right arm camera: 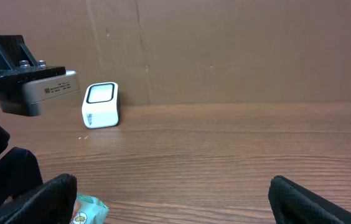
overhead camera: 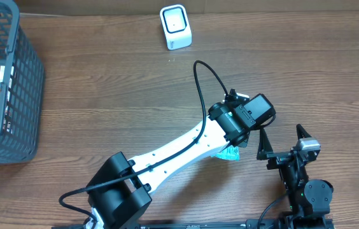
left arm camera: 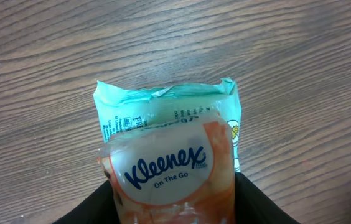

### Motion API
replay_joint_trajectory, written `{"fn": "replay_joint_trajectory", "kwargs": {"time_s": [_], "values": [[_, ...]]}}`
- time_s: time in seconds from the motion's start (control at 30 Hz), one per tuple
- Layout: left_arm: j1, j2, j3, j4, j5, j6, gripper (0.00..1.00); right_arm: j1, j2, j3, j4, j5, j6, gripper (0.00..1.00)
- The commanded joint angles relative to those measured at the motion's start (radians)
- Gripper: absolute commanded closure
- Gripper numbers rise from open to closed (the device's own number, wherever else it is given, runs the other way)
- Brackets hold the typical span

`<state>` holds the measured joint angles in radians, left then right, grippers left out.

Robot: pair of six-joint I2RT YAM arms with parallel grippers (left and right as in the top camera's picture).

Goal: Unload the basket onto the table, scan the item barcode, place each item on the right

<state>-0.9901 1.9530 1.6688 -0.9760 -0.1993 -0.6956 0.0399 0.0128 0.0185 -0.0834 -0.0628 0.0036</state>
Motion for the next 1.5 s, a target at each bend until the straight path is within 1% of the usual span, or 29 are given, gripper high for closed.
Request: {"fn": "replay_joint_trajectory", "kwargs": {"time_s": [0.0,0.13,0.2,0.23,0.47,0.57,0.67,0.77,0.97,1.07,1.1,1.2,1.33,1.4,1.47], "values": [[0.016,-0.025,0.021,-0.010,-0.021,0.008,0.55,-0.002,-0.010,-0.011,0.003,0.008,-0.004,0.00],[0.018,-0.025,0.021,-0.023,-0.017,0.009,0.51,-0.002,-0.010,-0.011,0.003,0.008,-0.004,0.00],[0.018,-0.025,0.021,-0.023,-0.013,0.009,0.46,-0.002,-0.010,-0.011,0.003,0.008,-0.004,0.00],[0.018,-0.025,0.021,-0.022,-0.013,0.008,0.45,-0.002,-0.010,-0.011,0.003,0.008,-0.004,0.00],[0.037,-0.025,0.021,-0.046,-0.008,0.008,0.46,-0.002,-0.010,-0.011,0.003,0.008,-0.004,0.00],[0.054,-0.025,0.021,-0.048,0.045,0.008,0.44,-0.002,-0.010,-0.011,0.003,0.008,-0.004,0.00],[0.066,-0.025,0.021,-0.046,0.117,0.009,0.40,-0.002,-0.010,-0.011,0.003,0.008,-0.004,0.00],[0.073,-0.025,0.021,-0.045,0.170,0.009,0.40,-0.002,-0.010,-0.011,0.003,0.008,-0.004,0.00],[0.074,-0.025,0.021,-0.048,0.182,0.015,0.40,-0.002,-0.010,-0.011,0.003,0.008,-0.004,0.00],[0.074,-0.025,0.021,-0.048,0.190,0.041,0.33,-0.002,-0.010,-0.011,0.003,0.008,-0.004,0.00],[0.074,-0.025,0.021,-0.048,0.193,0.046,0.33,-0.002,-0.010,-0.011,0.003,0.008,-0.004,0.00],[0.074,-0.025,0.021,-0.048,0.193,0.046,0.42,-0.002,-0.010,-0.011,0.003,0.008,-0.004,0.00],[0.074,-0.025,0.021,-0.048,0.193,0.046,0.42,-0.002,-0.010,-0.011,0.003,0.008,-0.004,0.00],[0.074,-0.025,0.021,-0.050,0.193,0.046,0.36,-0.002,-0.010,-0.011,0.003,0.008,-0.004,0.00],[0.074,-0.025,0.021,-0.056,0.193,0.046,0.23,-0.002,-0.010,-0.011,0.003,0.008,-0.004,0.00]]}}
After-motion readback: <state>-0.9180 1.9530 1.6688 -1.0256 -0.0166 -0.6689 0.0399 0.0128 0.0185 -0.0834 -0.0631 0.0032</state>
